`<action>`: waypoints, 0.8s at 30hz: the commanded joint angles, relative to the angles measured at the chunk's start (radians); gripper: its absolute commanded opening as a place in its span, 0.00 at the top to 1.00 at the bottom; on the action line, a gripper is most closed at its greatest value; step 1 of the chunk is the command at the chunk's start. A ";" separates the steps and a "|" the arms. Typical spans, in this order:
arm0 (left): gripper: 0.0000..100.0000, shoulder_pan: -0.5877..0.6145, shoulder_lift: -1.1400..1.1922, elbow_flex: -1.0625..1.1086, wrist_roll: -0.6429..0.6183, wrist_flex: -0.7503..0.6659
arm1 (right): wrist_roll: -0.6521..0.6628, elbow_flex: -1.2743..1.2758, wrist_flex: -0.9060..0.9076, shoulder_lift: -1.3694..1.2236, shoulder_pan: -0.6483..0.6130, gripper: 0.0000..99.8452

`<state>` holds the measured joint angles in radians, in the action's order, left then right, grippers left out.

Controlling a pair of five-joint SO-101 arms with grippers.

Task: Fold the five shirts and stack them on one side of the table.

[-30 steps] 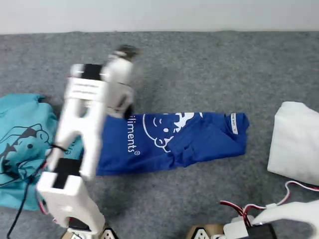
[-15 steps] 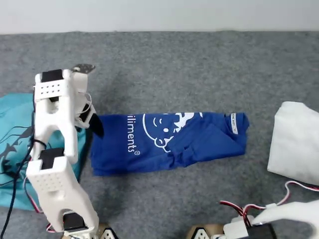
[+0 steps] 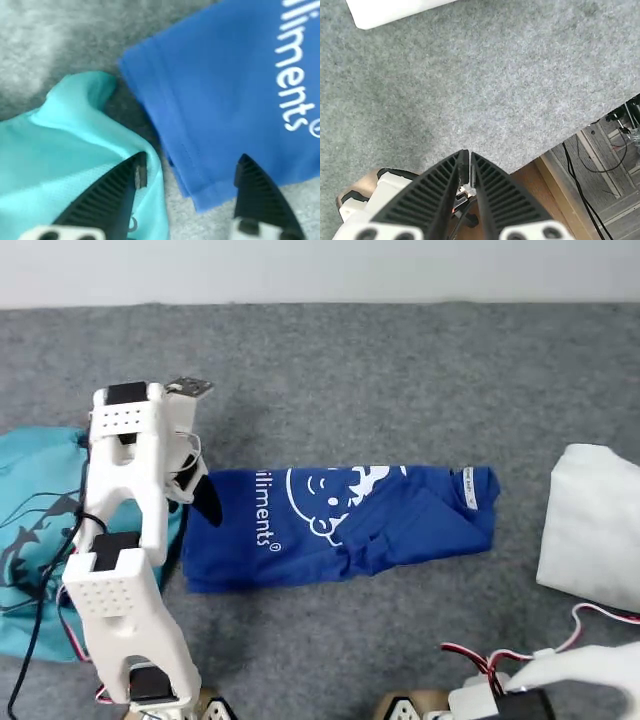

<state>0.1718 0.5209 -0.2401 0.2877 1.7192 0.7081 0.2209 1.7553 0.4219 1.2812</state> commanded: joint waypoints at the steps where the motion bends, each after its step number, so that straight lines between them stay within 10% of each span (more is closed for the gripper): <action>1: 0.72 -0.038 -0.091 -0.038 0.003 0.025 | 0.008 -0.011 0.025 0.036 -0.001 0.99; 24: 0.72 0.163 0.051 0.007 0.084 -0.055 | 0.008 -0.011 0.025 0.036 0.001 0.99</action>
<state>0.2639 0.5838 -0.2094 0.3214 1.6778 0.7081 0.2209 1.7553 0.4219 1.2812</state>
